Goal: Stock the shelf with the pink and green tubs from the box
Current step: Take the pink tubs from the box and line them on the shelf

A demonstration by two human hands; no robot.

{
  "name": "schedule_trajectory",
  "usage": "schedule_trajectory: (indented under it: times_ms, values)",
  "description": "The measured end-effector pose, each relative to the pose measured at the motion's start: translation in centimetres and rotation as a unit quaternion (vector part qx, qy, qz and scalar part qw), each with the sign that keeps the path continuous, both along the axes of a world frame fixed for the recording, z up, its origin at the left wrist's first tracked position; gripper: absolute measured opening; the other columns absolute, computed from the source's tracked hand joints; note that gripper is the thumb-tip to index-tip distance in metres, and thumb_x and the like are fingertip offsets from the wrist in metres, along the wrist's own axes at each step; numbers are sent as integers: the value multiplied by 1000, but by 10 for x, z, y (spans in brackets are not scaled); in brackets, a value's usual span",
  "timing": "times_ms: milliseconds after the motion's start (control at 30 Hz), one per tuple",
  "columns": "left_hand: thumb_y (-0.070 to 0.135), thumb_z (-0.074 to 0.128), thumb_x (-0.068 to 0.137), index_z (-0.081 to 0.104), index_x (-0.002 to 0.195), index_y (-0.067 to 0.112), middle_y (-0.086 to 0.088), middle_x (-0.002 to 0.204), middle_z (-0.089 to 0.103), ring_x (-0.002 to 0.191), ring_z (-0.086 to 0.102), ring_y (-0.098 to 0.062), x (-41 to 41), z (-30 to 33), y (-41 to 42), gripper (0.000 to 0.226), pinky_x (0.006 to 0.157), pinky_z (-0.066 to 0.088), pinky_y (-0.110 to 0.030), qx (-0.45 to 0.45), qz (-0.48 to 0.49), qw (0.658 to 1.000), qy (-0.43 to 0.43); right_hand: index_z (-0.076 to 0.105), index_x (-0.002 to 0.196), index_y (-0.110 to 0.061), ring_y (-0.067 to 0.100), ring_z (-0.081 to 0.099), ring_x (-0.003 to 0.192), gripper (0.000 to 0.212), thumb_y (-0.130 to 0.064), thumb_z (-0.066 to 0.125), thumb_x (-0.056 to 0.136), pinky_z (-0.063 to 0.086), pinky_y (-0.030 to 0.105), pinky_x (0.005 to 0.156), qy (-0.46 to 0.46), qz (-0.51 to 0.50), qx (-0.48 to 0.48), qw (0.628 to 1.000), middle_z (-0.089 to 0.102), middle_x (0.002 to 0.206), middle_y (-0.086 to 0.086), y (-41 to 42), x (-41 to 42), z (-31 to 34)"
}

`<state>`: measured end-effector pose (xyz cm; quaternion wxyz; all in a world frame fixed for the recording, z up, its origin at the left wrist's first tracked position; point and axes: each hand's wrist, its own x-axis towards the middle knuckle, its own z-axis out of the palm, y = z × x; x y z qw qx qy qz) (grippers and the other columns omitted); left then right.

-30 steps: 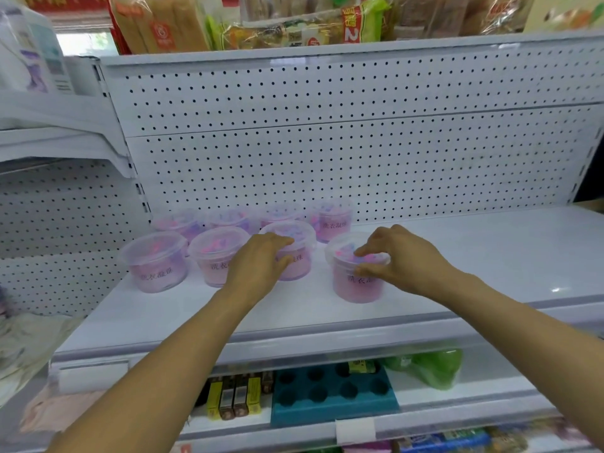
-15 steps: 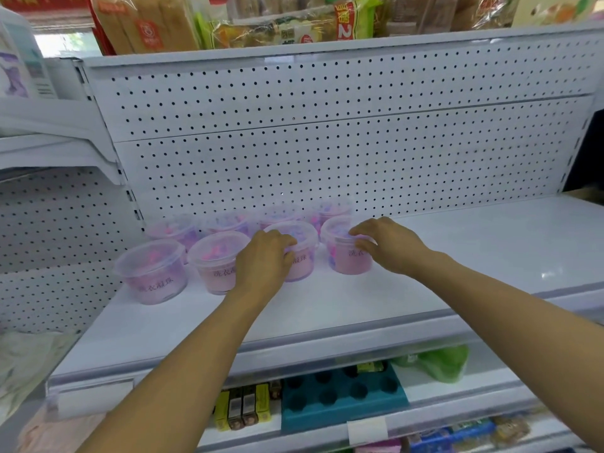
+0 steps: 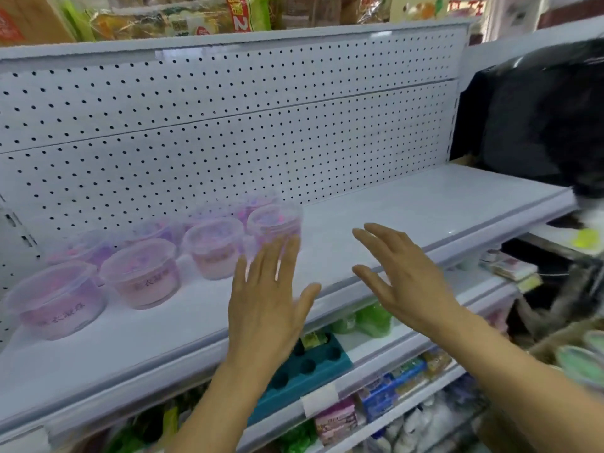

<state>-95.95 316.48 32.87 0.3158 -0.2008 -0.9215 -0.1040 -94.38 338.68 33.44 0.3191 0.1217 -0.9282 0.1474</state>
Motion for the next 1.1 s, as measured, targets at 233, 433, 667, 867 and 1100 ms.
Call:
schedule_trajectory:
  times_ms: [233,433,667,867,1100]
  values:
    - [57,32,94,34,145,20,-7,143,47,127,47,-28,46,-33,125,64,108,37,-44,3,-118,991,-58,45,139,-16,27,52,119,56,-49,45,93,46,41,90,-23,-128,28,991,51,139,7,118,91,-36]
    - [55,35,94,39,140,17,-5,132,54,114,53,-26,77,-73,257,60,96,43,-39,-20,-196,974,-114,46,138,-16,27,52,117,55,-46,49,92,47,41,90,-92,-196,38,976,50,138,6,248,160,-74]
    - [62,28,91,32,145,23,-1,134,50,121,48,-24,109,-135,389,67,97,40,-36,-52,-264,938,-220,54,130,-13,31,57,109,53,-44,42,89,51,42,83,-153,-287,-48,944,56,129,7,390,232,-133]
    - [56,41,93,27,147,23,-1,144,43,127,45,-23,119,-197,466,65,97,43,-37,-71,-318,883,-339,52,130,-16,32,55,107,45,-33,58,90,49,46,85,-268,-344,-119,892,53,127,7,458,264,-208]
    - [47,47,95,24,148,22,-3,147,41,132,40,-22,85,-264,554,63,101,41,-42,-94,-356,818,-443,38,142,-17,27,49,120,53,-31,55,94,42,37,95,-395,-387,-221,803,48,135,8,506,263,-279]
